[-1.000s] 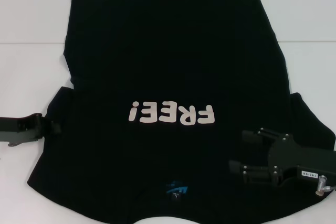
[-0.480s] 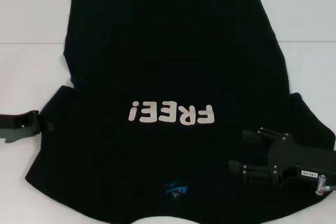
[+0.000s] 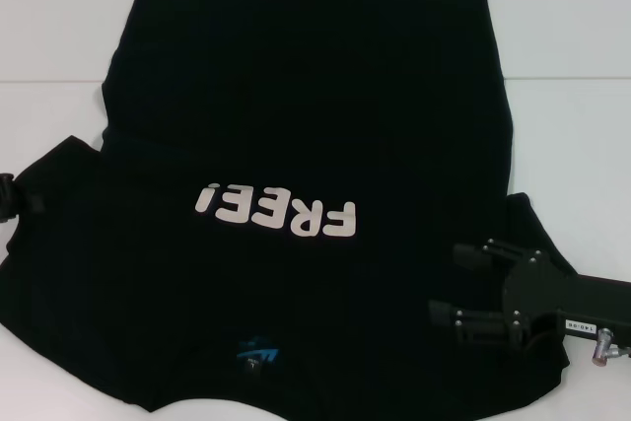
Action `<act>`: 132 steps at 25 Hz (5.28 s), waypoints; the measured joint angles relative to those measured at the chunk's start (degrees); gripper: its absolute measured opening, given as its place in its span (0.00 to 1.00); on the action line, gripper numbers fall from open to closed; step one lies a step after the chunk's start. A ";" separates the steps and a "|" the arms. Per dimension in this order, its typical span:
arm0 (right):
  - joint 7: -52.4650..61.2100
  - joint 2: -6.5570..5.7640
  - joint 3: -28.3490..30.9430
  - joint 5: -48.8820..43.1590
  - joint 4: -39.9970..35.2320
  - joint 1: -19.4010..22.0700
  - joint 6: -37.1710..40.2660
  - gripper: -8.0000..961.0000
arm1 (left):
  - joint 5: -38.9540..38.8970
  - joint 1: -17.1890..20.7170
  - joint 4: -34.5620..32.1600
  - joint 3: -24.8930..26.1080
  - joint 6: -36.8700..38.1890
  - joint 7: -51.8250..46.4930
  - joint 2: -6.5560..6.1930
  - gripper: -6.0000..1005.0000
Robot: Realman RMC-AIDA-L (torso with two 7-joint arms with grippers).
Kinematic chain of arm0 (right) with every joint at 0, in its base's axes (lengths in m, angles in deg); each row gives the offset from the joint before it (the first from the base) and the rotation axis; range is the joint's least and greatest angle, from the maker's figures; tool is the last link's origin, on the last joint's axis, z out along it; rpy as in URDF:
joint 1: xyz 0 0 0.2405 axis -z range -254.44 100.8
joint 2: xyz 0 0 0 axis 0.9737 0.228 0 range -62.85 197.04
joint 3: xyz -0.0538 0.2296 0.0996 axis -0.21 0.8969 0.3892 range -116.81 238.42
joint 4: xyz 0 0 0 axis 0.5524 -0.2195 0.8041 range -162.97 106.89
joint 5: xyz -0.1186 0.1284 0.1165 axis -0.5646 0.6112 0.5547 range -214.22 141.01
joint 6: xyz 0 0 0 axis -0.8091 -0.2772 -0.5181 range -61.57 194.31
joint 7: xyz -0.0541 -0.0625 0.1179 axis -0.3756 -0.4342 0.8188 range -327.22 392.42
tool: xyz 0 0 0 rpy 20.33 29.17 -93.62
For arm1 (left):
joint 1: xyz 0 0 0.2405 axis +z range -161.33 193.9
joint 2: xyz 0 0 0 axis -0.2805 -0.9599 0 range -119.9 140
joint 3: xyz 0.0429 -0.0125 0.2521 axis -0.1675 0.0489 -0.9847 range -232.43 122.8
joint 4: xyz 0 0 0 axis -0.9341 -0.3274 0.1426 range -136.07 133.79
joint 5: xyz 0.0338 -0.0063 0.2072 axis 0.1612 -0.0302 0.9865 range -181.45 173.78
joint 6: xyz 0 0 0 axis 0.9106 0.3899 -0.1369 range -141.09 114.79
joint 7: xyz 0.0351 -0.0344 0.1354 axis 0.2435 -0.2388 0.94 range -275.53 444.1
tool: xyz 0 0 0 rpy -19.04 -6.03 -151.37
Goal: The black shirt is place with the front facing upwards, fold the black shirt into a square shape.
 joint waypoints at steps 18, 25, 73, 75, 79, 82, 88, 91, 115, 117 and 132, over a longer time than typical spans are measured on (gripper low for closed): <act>0.00 0.00 0.00 0.00 0.61 0.15 0.49 0.96 | -0.13 0.65 0.03 0.19 -1.36 -0.02 1.75 0.03; 0.00 0.00 0.00 0.00 0.62 0.19 0.65 0.96 | -0.16 0.67 0.16 0.22 -1.43 -0.57 1.79 0.04; 0.00 0.00 -0.09 0.00 0.71 0.27 1.10 0.96 | -1.70 0.50 -6.35 3.14 -1.21 0.32 2.83 0.03; 0.00 0.00 -0.09 0.00 0.71 0.26 1.10 0.96 | -2.17 0.46 -8.08 3.15 -0.13 -0.36 2.67 0.03; 0.00 0.00 -0.09 0.00 0.71 0.21 1.10 0.96 | -2.28 -0.02 -10.76 2.94 2.14 -1.70 2.29 0.03; 0.00 0.00 -0.09 0.00 0.71 0.15 1.09 0.96 | -2.12 -0.52 -12.30 2.73 3.30 -2.22 2.24 0.03; -0.17 0.00 -0.09 0.00 0.91 0.13 0.94 0.96 | -1.84 -1.05 -13.48 2.46 5.94 -3.92 1.59 0.03; -0.34 0.00 -0.09 0.00 1.31 0.06 0.90 0.96 | -1.83 -1.33 -13.52 2.46 8.25 -4.53 1.63 0.03; -0.53 0.00 -0.09 0.00 1.50 0.27 1.09 0.96 | -1.59 -3.23 -15.72 2.66 10.32 -8.84 0.26 0.03; -0.53 0.00 -0.09 0.00 1.55 0.27 1.06 0.96 | -1.64 -3.24 -15.75 2.74 10.44 -8.85 0.33 0.03; -0.53 0.00 -0.09 0.00 2.16 -0.03 0.71 0.96 | -5.96 -3.56 -15.17 2.35 14.35 -9.57 4.04 0.03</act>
